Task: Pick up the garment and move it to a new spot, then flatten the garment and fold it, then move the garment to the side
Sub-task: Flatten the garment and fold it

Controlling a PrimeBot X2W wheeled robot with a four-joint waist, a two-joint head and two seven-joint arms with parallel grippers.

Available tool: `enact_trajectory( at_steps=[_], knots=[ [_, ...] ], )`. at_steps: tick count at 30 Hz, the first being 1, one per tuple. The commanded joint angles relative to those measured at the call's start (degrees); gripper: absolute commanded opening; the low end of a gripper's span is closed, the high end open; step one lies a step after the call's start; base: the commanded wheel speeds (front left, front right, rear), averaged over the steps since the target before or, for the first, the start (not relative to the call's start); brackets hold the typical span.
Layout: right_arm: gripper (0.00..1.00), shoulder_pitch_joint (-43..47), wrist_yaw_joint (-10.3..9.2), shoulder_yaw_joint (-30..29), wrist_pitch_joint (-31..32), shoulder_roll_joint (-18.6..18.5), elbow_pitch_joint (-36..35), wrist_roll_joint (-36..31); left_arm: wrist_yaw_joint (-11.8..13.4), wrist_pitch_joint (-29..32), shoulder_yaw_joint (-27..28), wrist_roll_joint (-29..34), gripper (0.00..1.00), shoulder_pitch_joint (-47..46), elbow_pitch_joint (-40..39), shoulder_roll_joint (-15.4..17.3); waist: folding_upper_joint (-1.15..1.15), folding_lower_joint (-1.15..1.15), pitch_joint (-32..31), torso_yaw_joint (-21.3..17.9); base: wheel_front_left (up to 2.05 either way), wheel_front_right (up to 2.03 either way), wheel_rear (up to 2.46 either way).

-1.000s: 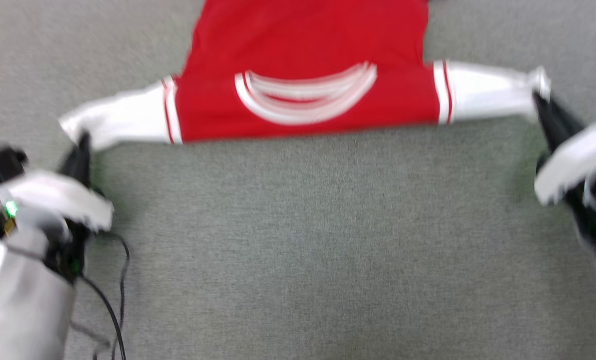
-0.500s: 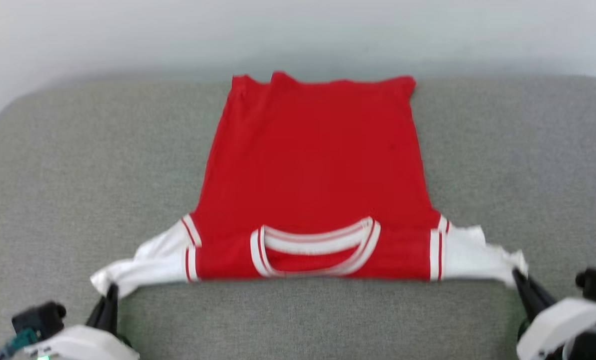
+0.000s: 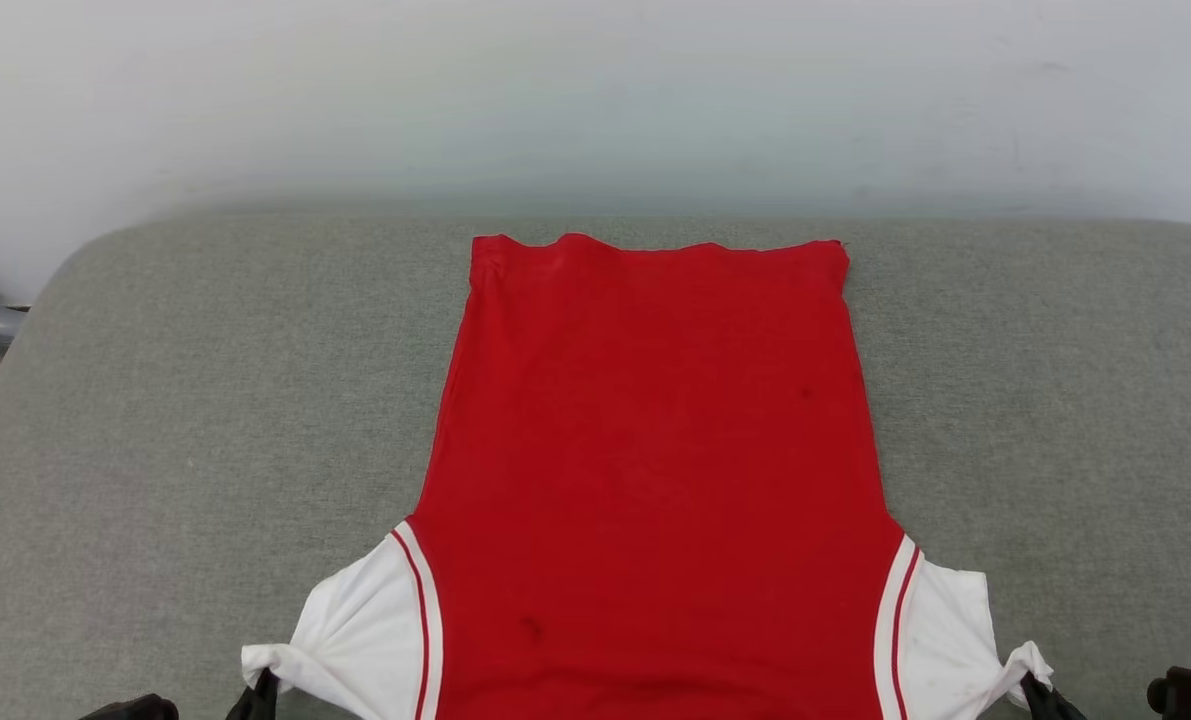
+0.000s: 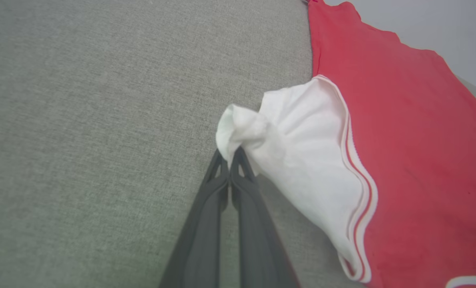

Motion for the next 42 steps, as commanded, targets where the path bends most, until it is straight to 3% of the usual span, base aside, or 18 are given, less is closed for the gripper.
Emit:
enact_trajectory(
  at_steps=[1, 2, 6, 11, 20, 32, 42],
  knots=[
    [0.83, 0.46, -0.10, -0.40, 0.02, 0.36, -0.62, 0.07, 0.30, 0.13, -0.37, 0.59, 0.00, 0.04, -0.69, 0.37, -0.01, 0.01, 0.11, 0.56, 0.00, 0.00, 0.00],
    [1.00, 0.28, -0.10, -0.45, 0.10, 0.47, -0.87, 0.12, 0.29, 0.20, -0.54, 0.83, 0.00, -0.39, -1.08, 0.32, -0.01, 0.01, 0.21, 0.86, 0.00, 0.00, 0.00],
    [1.00, -1.23, -0.09, -1.51, -0.19, 0.06, -1.86, -0.16, 0.53, 0.22, -1.50, 2.09, 0.00, -1.76, -2.31, 0.40, -0.01, 0.01, 0.72, 1.87, 0.00, 0.00, 0.00],
    [1.00, -6.48, -0.09, -4.29, 0.74, -3.49, -0.88, 0.24, 0.97, 0.03, -2.59, 3.67, 0.00, -3.97, -3.32, -0.16, -0.01, 0.01, 2.07, 3.62, 0.00, 0.00, 0.00],
    [1.00, -28.24, -0.08, -4.49, 8.11, -10.21, 10.53, 3.32, 0.38, -1.43, -3.76, 7.14, 0.00, -10.70, -6.80, -2.68, -0.01, 0.01, 9.45, 7.33, 0.00, 0.00, 0.00],
    [1.00, -57.32, -0.09, 0.24, 23.78, -17.89, 25.20, 0.07, -2.35, -2.24, -5.78, 12.46, 0.00, -19.88, -12.99, -8.03, -0.01, 0.01, 21.37, 15.56, 0.00, 0.00, 0.00],
    [1.00, -69.65, -0.09, 0.62, 32.75, -21.82, 29.48, -5.84, -6.78, -2.29, -5.65, 15.65, 0.00, -24.97, -14.14, -14.04, -0.01, 0.01, 28.42, 21.34, 0.00, 0.00, 0.00]
  ],
)
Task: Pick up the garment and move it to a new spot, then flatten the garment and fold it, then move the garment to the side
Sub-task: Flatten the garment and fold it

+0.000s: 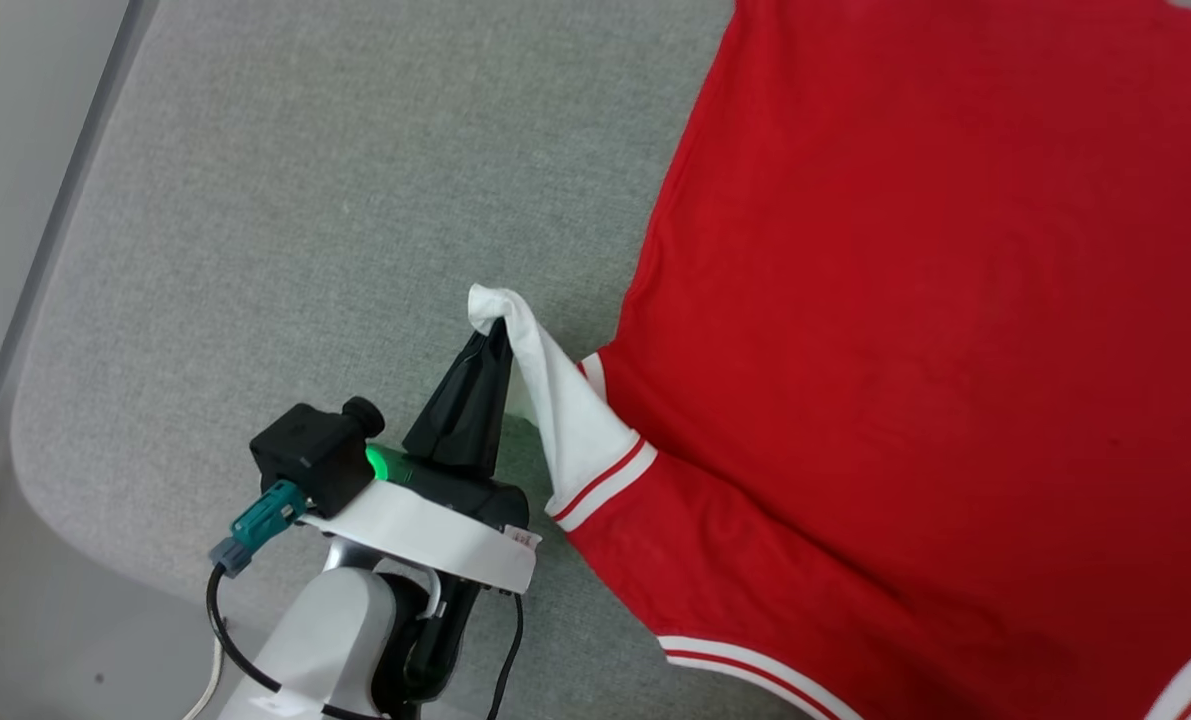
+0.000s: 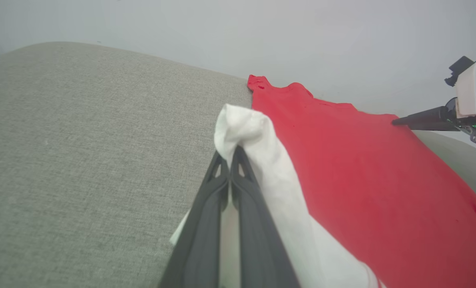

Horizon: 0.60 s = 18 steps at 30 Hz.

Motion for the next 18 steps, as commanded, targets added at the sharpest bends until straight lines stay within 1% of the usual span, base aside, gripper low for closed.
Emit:
enact_trajectory(
  at_steps=[1, 2, 3, 5, 7, 8, 9, 10, 14, 18],
  knots=[
    [1.00, -1.13, -0.06, -0.16, 0.30, -0.25, 0.40, -0.48, -0.53, -0.26, 0.42, 0.51, 0.00, -0.94, -0.14, -0.55, 0.00, -0.01, 2.47, 2.32, 0.00, 0.00, 0.00],
    [1.00, -1.32, -0.06, -0.08, 0.84, -0.22, 0.73, -0.89, -0.88, -0.27, 0.59, 0.92, 0.00, -1.12, -0.21, -0.98, 0.00, -0.01, 2.86, 2.58, 0.00, 0.00, 0.00],
    [1.00, -0.43, -0.05, 0.08, 2.88, 0.60, 2.55, -1.93, -1.90, -0.27, 1.21, 1.93, 0.00, -1.23, 0.05, -2.20, 0.00, -0.01, 3.71, 2.87, 0.00, 0.00, 0.00],
    [1.00, 2.09, -0.05, 0.53, 6.84, 1.13, 5.18, -2.77, -2.45, -0.27, 1.71, 2.49, 0.00, -0.98, 0.55, -2.57, 0.00, -0.01, 3.86, 2.90, 0.00, 0.00, 0.00],
    [1.00, 5.34, -0.09, 1.49, 11.48, 0.79, 7.77, -4.98, -2.92, -0.27, 2.14, 2.77, 0.00, -0.55, 1.18, -3.14, 0.00, -0.01, 3.91, 2.89, 0.00, 0.00, 0.00],
    [0.61, 6.48, -0.09, 0.63, 13.29, 1.00, 8.90, -4.96, -3.01, -0.28, 2.20, 2.85, 0.00, -0.36, 1.50, -3.44, 0.00, -0.01, 3.90, 2.88, 0.00, 0.00, 0.00],
    [0.33, 7.25, -0.09, 0.05, 14.44, 1.44, 9.45, -4.76, -3.28, -0.27, 2.34, 2.89, 0.00, -0.32, 1.78, -3.70, 0.00, -0.01, 3.91, 2.88, 0.00, 0.00, 0.00],
    [0.00, 7.97, -0.10, -0.45, 14.81, 1.72, 9.64, -4.85, -3.51, -0.27, 2.46, 2.96, 0.00, -0.22, 2.10, -3.91, 0.00, -0.01, 3.78, 2.84, 0.00, 0.00, 0.00],
    [0.00, 7.83, -0.09, -2.17, 14.10, 2.20, 7.82, -5.73, -3.91, -0.27, 2.91, 3.39, 0.00, 0.34, 3.40, -4.23, 0.00, -0.01, 2.63, 2.48, 0.00, 0.00, 0.00],
    [0.00, 6.68, -0.08, -3.27, 13.01, 1.40, 5.27, -4.99, -4.33, -0.27, 3.60, 3.68, 0.00, 0.78, 5.14, -4.04, 0.00, -0.01, 0.06, 1.62, 0.00, 0.00, 0.00]
  ],
)
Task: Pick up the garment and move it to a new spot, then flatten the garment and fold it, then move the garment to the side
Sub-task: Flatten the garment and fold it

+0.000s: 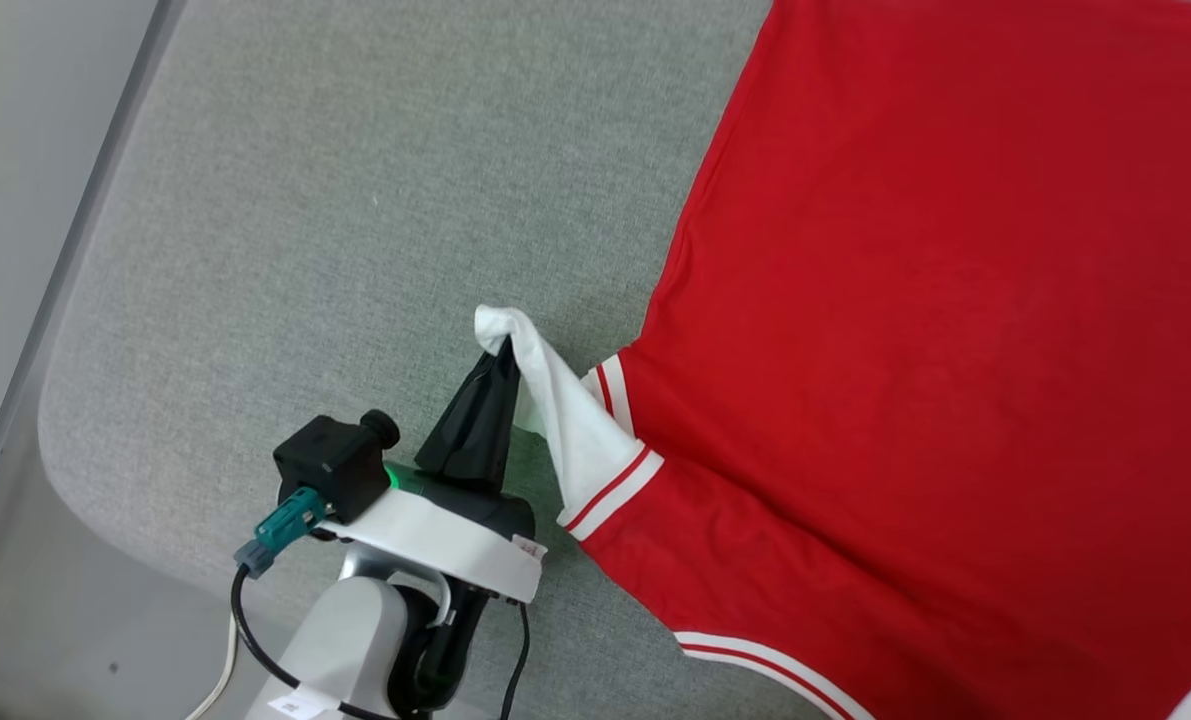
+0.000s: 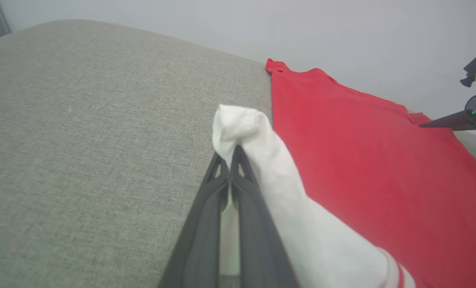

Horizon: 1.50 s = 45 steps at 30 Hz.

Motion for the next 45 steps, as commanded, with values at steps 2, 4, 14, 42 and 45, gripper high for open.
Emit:
enact_trajectory(
  at_steps=[2, 4, 14, 42, 45],
  knots=[
    [0.00, 5.34, -0.10, 0.60, 1.50, 0.59, 1.29, -0.37, -0.27, -0.26, 0.71, 0.38, 0.00, 0.87, 0.88, 0.43, 0.00, 0.00, -2.77, -1.18, 0.00, 0.00, 0.00],
    [0.00, 5.74, -0.10, 1.02, 0.49, -0.06, -0.52, 0.61, -0.10, -0.21, 1.20, 0.46, 0.00, 1.75, 1.66, 0.87, 0.00, 0.00, -4.76, -2.14, 0.00, 0.00, 0.00],
    [0.00, 19.62, -0.09, 2.23, -2.46, -0.93, -14.29, 6.77, 2.06, 0.66, 4.42, -1.00, 0.00, 6.72, 3.97, 4.05, 0.00, 0.00, -13.73, -10.12, 0.00, 0.00, 0.00],
    [1.00, 65.60, -0.09, -5.19, -19.90, 22.70, -35.04, 12.83, 6.11, 6.29, 8.36, -4.10, 0.00, 16.30, 3.98, 10.13, 0.00, 0.00, -21.93, -24.83, 0.00, 0.00, 0.00],
    [1.00, 63.61, -0.09, -4.60, -27.47, 22.26, -36.07, 13.06, 6.16, 6.55, 7.95, -3.96, 0.00, 15.85, 3.77, 10.01, 0.00, 0.00, -21.94, -24.60, 0.00, 0.00, 0.00]
  ],
)
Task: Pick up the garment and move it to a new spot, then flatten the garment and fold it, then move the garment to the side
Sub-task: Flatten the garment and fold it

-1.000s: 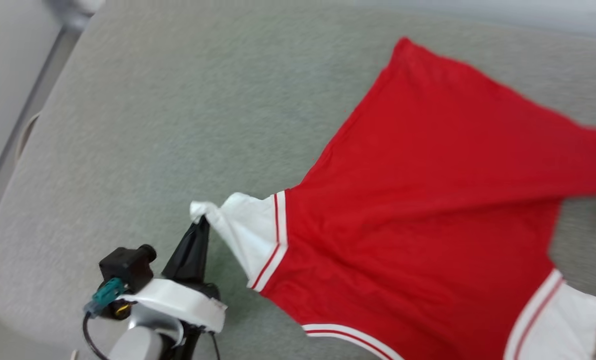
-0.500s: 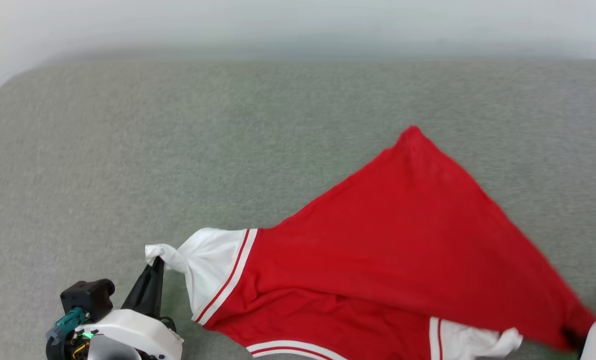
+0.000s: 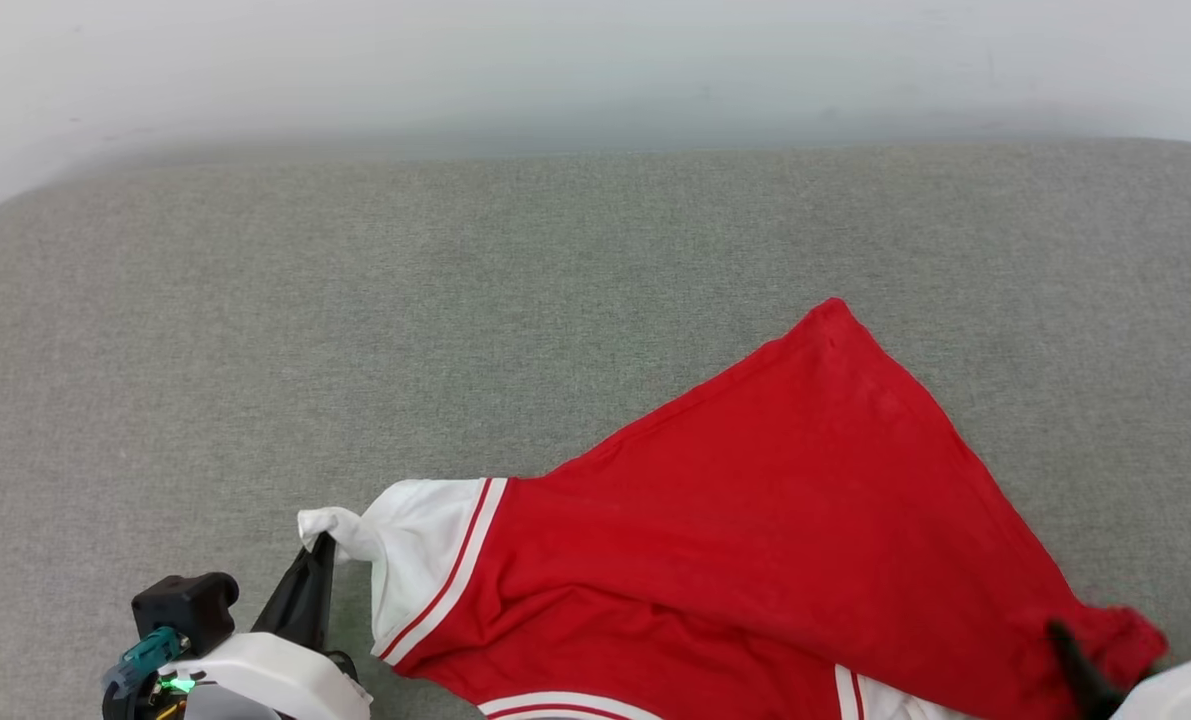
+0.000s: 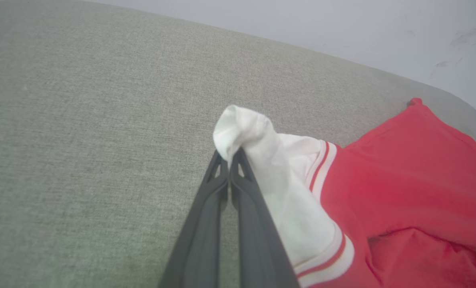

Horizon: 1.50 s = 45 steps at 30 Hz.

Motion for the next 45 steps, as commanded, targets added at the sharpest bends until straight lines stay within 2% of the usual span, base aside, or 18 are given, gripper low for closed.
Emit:
enact_trajectory(
  at_steps=[1, 7, 10, 13, 18, 24, 26, 29, 32, 37, 43, 44, 45],
  knots=[
    [1.00, -1.24, -0.05, 0.04, -1.90, -0.83, -0.48, -0.11, 0.03, -0.03, -0.07, 0.19, 0.00, -0.04, -0.20, -0.17, 0.00, 0.00, 0.02, 0.06, 0.00, 0.00, 0.00],
    [1.00, -6.65, -0.04, 1.90, -16.51, -4.28, 0.49, -1.22, 0.00, -0.76, -0.34, -0.24, 0.00, -1.07, -0.81, -0.70, 0.00, 0.00, 0.09, 0.99, 0.00, 0.00, 0.00],
    [1.00, -10.79, -0.04, 4.01, -19.77, -6.51, 2.67, -1.97, 0.12, -0.90, -0.70, 0.26, 0.00, -2.25, -1.21, -0.83, 0.00, 0.00, 0.88, 1.57, 0.00, 0.00, 0.00],
    [1.00, -15.86, -0.04, 6.94, -19.83, -8.83, 5.70, -2.06, -0.07, -1.14, -1.36, 0.58, 0.00, -3.55, -1.52, -1.12, 0.00, 0.00, 1.81, 2.40, 0.00, 0.00, 0.00],
    [1.00, -24.40, -0.05, 12.34, -13.21, -13.91, 11.23, -1.22, -0.40, -1.39, -2.79, 1.45, 0.00, -6.26, -2.47, -2.23, 0.00, 0.00, 3.96, 4.72, 0.00, 0.00, 0.00],
    [1.00, -34.42, -0.04, 19.77, 2.45, -21.05, 15.48, 3.33, -1.38, -1.25, -5.14, 2.51, 0.00, -10.07, -3.39, -3.51, 0.00, 0.00, 7.59, 8.69, 0.00, 0.00, 0.00],
    [1.00, -37.48, -0.04, 22.26, 7.76, -22.62, 15.94, 4.88, -1.65, -1.33, -5.98, 2.71, 0.00, -11.35, -3.55, -4.15, 0.00, 0.00, 8.85, 9.91, 0.00, 0.00, 0.00],
    [1.00, -41.35, -0.05, 25.78, 12.39, -24.36, 16.54, 5.98, -2.09, -1.71, -6.65, 3.15, 0.00, -12.88, -3.71, -4.46, 0.00, 0.00, 10.59, 11.32, 0.00, 0.00, 0.00],
    [1.00, -44.90, -0.06, 29.12, 14.39, -25.79, 17.48, 6.09, -2.54, -2.04, -7.43, 3.40, 0.00, -14.31, -4.11, -5.01, 0.00, 0.00, 12.60, 12.54, 0.00, 0.00, 0.00],
    [1.00, -48.57, -0.05, 33.54, 14.31, -27.93, 21.10, 6.89, -3.12, -2.52, -8.55, 3.82, 0.00, -16.11, -4.11, -5.82, 0.00, 0.00, 15.35, 14.42, 0.00, 0.00, 0.00],
    [1.00, -45.76, 0.05, 39.20, 17.97, -27.11, 27.13, 11.13, -3.27, -3.27, -9.01, 3.38, 0.00, -16.55, -2.91, -6.43, 0.00, 0.00, 16.52, 15.33, 0.00, 0.00, 0.00],
    [0.95, -45.00, 0.06, 39.95, 19.16, -26.70, 27.99, 12.39, -3.28, -3.41, -9.00, 3.33, 0.00, -16.45, -2.76, -6.47, 0.00, 0.00, 16.55, 15.30, 0.00, 0.00, 0.00],
    [0.23, -44.38, 0.10, 40.71, 19.87, -26.62, 28.51, 13.40, -3.28, -3.46, -9.03, 3.25, 0.00, -16.34, -2.64, -6.51, 0.00, 0.00, 16.51, 15.26, 0.00, 0.00, 0.00]
  ],
)
